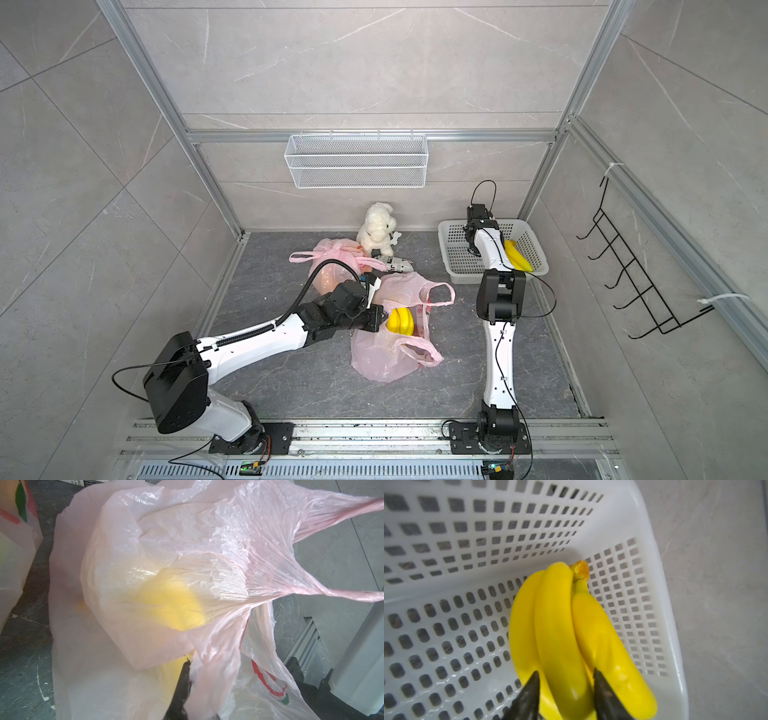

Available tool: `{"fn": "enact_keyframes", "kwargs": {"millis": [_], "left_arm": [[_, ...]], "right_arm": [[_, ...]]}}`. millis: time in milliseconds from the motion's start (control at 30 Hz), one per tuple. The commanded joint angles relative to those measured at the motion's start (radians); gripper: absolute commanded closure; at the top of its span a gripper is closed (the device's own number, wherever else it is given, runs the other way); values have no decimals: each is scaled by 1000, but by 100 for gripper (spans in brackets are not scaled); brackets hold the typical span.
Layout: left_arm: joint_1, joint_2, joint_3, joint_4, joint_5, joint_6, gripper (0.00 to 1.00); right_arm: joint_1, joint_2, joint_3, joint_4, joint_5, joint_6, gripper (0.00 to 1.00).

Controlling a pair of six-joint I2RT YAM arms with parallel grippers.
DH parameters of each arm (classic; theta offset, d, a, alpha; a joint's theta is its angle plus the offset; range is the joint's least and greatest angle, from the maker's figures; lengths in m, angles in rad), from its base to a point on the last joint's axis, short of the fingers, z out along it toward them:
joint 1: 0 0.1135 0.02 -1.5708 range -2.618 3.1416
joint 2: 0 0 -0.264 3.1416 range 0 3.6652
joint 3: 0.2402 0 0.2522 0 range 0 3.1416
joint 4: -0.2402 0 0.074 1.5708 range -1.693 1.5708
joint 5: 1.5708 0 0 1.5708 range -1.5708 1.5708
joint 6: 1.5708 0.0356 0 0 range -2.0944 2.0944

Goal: Place the banana into a plastic bag & tie a knot
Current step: Pick up the banana from the basket.

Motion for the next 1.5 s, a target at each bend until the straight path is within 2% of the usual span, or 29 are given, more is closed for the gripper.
{"fn": "enact_keyframes", "kwargs": {"millis": [0, 300, 433, 600, 767, 933, 1167, 1267, 1400, 1467], "left_arm": [[6, 6, 2, 21, 22, 9, 100], [8, 17, 5, 24, 31, 8, 100], [8, 23, 12, 24, 40, 7, 100], [9, 30, 18, 15, 36, 9, 100], [9, 44, 29, 10, 45, 4, 100], [10, 55, 42, -1, 49, 3, 100], [9, 71, 58, -15, 49, 4, 100], [9, 78, 65, -12, 53, -1, 100], [9, 78, 62, -3, 53, -4, 100], [9, 77, 57, 3, 53, -5, 100]], "right_arm": [[-1, 18, -31, -29, -36, 20, 34], [-1, -110, -103, 54, 26, 1, 16], [-14, -124, -114, 78, 73, 11, 14], [-57, -143, -130, 81, -58, 53, 12], [-104, -75, -32, -9, -191, 86, 3], [-136, -16, 24, -41, -279, 94, 1], [-167, 47, 70, -76, -472, 82, 3], [-166, 56, 77, -93, -536, 87, 11], [-147, 46, 85, -115, -547, 71, 26], [-125, 26, 72, -120, -545, 61, 29]]}}
